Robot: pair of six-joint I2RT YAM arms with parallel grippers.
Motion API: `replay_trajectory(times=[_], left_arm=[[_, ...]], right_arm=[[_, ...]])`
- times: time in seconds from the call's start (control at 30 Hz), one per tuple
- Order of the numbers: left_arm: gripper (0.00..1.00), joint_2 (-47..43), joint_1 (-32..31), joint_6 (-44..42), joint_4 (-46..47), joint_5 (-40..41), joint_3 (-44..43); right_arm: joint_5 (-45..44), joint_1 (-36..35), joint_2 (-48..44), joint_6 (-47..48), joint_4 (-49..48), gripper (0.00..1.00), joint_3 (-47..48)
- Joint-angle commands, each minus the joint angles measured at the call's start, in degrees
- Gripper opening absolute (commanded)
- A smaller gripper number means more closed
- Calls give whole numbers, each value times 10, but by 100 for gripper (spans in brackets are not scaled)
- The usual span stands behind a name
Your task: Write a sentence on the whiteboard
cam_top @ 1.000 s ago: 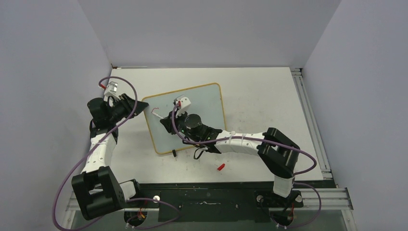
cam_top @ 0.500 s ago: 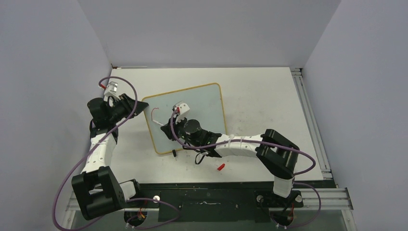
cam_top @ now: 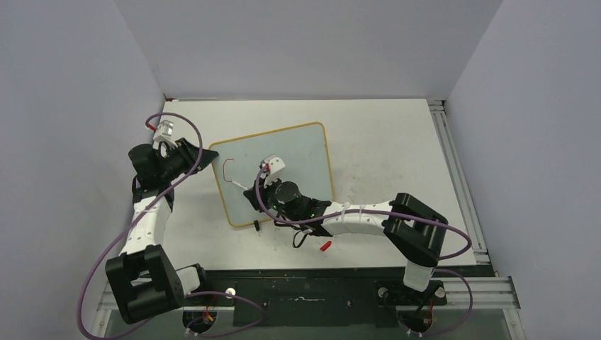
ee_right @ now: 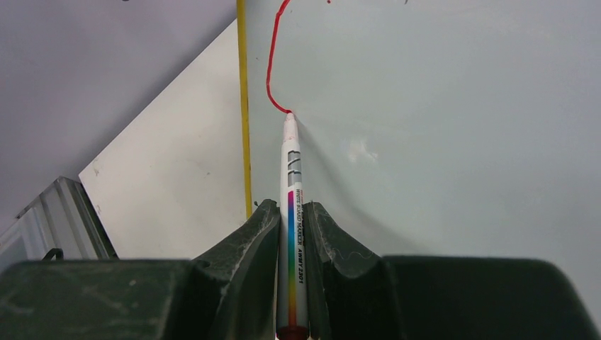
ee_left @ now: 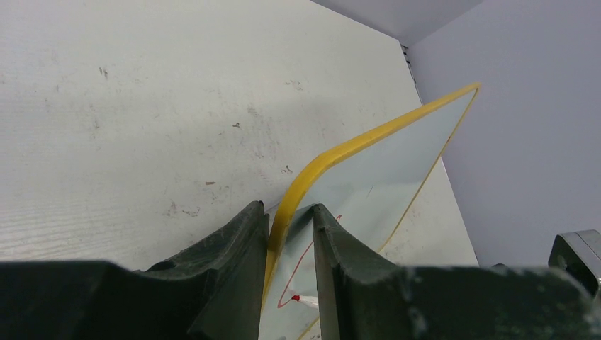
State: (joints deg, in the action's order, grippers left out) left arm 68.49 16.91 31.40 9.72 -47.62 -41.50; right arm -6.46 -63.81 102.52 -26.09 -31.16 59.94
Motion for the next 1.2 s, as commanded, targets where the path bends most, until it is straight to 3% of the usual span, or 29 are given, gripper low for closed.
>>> replay_trajectory(times=[0.0, 0.4, 0.8, 1.17], left_arm=[[27, -5, -2, -7, 10, -14, -9], [26, -4, -3, -10, 4, -11, -9], [25, -4, -2, -19, -12, -2, -11], [24, 0, -2, -17, -13, -5, -11]], right_arm=[[-63, 8, -33, 11, 18, 5, -13], [-31, 4, -49, 30, 21, 5, -5], [13, -13, -153, 66, -1, 5, -55], [55, 22, -130, 68, -6, 5, -40]])
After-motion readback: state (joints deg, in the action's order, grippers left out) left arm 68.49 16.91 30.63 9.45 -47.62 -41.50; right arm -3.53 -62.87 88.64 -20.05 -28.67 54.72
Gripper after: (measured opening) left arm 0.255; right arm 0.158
